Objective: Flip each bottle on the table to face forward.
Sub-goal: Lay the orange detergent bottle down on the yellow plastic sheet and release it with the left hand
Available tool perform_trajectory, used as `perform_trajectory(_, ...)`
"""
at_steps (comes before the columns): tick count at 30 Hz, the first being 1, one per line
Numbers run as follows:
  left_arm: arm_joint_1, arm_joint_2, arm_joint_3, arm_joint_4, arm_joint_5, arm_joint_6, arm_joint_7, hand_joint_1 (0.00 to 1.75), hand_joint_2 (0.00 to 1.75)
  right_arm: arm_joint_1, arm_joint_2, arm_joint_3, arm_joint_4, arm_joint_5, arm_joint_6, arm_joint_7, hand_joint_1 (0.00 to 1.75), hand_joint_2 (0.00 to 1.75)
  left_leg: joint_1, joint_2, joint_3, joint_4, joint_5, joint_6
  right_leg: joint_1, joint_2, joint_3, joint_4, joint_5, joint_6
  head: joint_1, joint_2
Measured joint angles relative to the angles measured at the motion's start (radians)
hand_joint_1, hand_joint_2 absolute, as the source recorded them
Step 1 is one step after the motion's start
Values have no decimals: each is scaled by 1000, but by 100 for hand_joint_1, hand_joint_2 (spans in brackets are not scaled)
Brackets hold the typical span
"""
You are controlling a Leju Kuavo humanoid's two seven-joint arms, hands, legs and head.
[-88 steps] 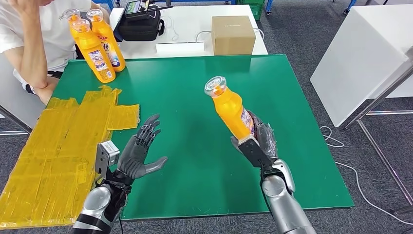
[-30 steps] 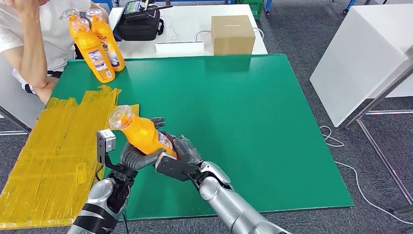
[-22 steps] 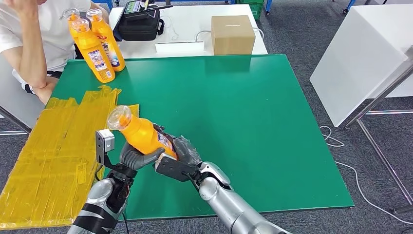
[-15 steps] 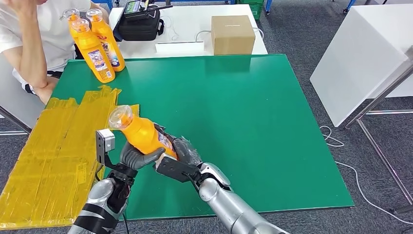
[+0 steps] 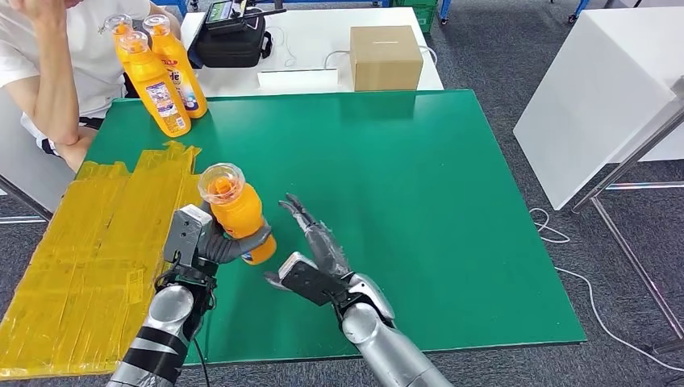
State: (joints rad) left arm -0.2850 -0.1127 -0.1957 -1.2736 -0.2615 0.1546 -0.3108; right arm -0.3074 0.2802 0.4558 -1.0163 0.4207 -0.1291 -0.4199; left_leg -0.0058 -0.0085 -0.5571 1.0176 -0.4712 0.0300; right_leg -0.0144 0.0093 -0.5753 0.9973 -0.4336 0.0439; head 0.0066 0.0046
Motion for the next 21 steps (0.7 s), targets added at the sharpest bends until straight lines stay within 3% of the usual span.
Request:
perform_trajectory(5,-67,40,11,32,-684,318,109,175,175,59,-28,-54,-177,-15,-5,7,0,175,0,0,0,0,0,0,0,0,0,0,0,0,0,0)
perform_trajectory(11,-147,128,14,146,-1215,391,288,175,175,111,-59,-106,-324,-45,-27,14,0,175,0,1,0,0,0,0,0,0,0,0,0,0,0,0)
perform_trajectory(17,-188,185,10,241,-1293,390,343,175,175,130,-81,-127,-385,-52,-33,16,0,175,0,0,0,0,0,0,0,0,0,0,0,0,0,0)
perform_trajectory(21,-239,228,-57,317,-1305,269,443,175,175,141,-88,-140,-410,-54,-45,16,0,175,0,0,0,0,0,0,0,0,0,0,0,0,0,0)
